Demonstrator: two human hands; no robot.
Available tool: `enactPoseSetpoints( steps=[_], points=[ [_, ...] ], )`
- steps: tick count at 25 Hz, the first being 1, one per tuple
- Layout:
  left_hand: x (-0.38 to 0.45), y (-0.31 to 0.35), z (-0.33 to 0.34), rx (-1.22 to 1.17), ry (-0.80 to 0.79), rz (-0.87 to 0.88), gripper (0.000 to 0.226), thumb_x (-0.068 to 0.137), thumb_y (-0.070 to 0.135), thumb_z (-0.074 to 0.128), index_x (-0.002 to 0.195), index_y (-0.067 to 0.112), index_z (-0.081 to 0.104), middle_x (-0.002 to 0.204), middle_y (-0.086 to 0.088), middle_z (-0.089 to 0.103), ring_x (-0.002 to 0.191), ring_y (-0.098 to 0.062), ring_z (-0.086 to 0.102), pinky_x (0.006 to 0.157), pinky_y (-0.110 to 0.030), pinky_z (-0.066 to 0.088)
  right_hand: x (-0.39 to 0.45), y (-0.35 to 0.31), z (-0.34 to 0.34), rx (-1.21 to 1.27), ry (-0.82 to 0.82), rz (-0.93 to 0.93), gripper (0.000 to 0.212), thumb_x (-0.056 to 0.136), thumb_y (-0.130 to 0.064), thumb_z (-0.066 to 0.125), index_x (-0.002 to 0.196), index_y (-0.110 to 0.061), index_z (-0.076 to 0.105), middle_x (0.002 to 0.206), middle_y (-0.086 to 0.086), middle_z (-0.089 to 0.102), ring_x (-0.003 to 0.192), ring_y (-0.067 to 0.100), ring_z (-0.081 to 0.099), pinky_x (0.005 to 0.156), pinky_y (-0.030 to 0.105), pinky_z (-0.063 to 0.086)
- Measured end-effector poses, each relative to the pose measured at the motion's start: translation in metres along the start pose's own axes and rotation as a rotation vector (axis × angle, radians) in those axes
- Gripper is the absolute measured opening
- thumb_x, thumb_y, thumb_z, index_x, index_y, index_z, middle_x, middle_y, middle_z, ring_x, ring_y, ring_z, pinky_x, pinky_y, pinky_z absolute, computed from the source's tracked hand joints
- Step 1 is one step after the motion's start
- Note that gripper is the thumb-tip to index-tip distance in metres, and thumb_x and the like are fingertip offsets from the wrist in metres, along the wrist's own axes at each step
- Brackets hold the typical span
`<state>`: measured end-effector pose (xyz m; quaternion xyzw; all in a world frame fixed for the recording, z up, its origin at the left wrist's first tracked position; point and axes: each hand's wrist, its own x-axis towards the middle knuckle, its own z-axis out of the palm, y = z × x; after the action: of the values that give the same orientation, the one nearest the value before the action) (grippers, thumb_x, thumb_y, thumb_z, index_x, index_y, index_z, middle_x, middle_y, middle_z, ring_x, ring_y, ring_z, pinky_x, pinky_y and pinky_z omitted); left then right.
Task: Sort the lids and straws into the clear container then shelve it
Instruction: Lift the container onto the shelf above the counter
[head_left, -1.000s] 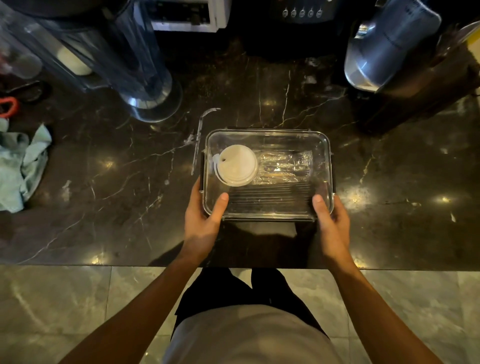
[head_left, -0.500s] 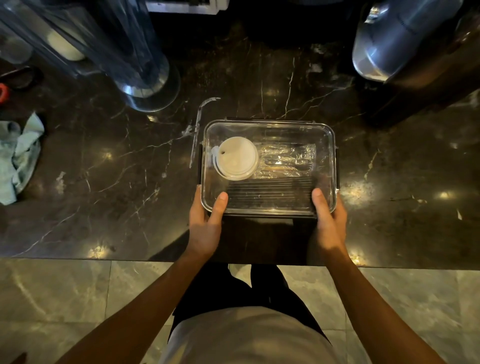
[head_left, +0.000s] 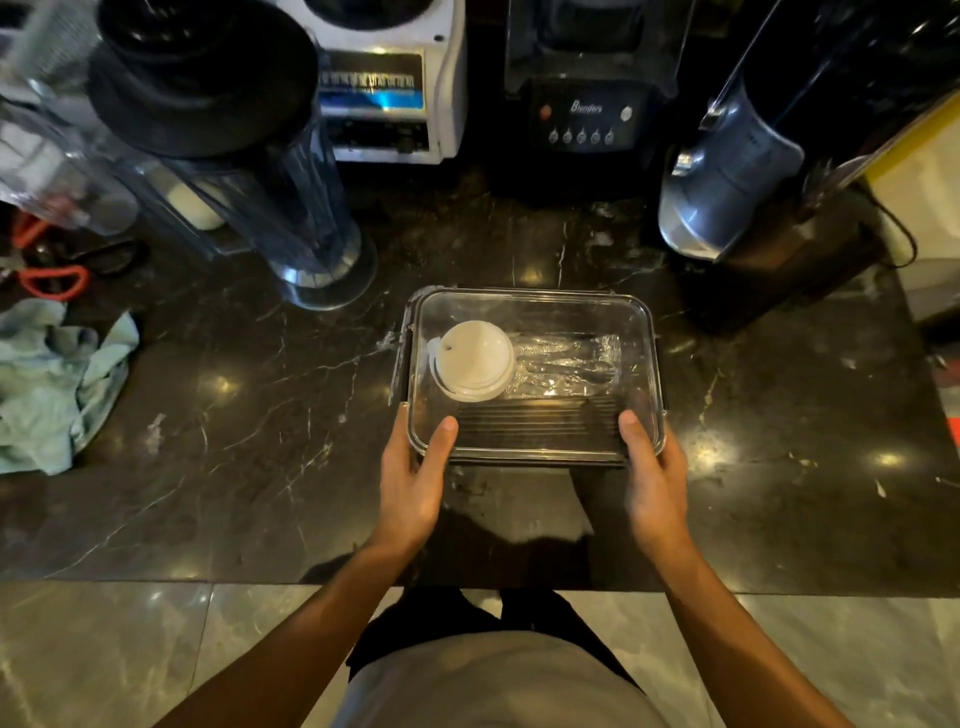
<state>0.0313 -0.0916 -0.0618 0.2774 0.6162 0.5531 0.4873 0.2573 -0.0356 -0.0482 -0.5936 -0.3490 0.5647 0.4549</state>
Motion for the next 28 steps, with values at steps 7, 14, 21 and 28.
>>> enactPoseSetpoints(
  steps=[7,14,21,28],
  points=[
    [0.023,0.07,0.022,-0.025,-0.037,0.179,0.062,0.093,0.038,0.063,0.149,0.016,0.048,0.14,0.0,0.065,0.129,-0.011,0.061,0.111,-0.032,0.048,0.015,-0.063,0.011,0.091,0.008,-0.175,0.037,0.104,-0.014,0.056,0.14,-0.008,0.061,0.128,0.003,0.073,0.123,0.016,0.067,0.101,0.024,0.051],
    [0.03,0.149,0.046,-0.097,-0.022,0.329,0.056,0.093,0.041,0.065,0.145,0.026,0.053,0.135,0.005,0.068,0.126,-0.011,0.063,0.111,-0.045,0.048,0.018,-0.142,0.033,0.208,0.015,-0.398,0.076,0.083,-0.052,0.076,0.14,-0.006,0.061,0.135,0.012,0.068,0.131,0.027,0.06,0.117,0.052,0.038],
    [0.03,0.232,0.058,-0.047,-0.064,0.564,0.066,0.09,0.052,0.059,0.145,0.017,0.052,0.137,-0.001,0.067,0.13,-0.015,0.061,0.112,-0.049,0.047,0.019,-0.22,0.039,0.212,-0.068,-0.565,0.055,0.099,-0.034,0.054,0.135,0.007,0.056,0.126,0.022,0.068,0.122,0.035,0.064,0.108,0.058,0.046],
    [0.02,0.303,0.057,0.061,-0.103,0.763,0.061,0.076,0.063,0.065,0.134,0.05,0.052,0.14,0.007,0.059,0.129,-0.006,0.057,0.108,-0.041,0.049,-0.008,-0.299,0.042,0.26,-0.132,-0.683,0.064,0.09,-0.035,0.067,0.136,0.007,0.053,0.105,0.0,0.075,0.106,0.019,0.073,0.074,0.021,0.058]
  ],
)
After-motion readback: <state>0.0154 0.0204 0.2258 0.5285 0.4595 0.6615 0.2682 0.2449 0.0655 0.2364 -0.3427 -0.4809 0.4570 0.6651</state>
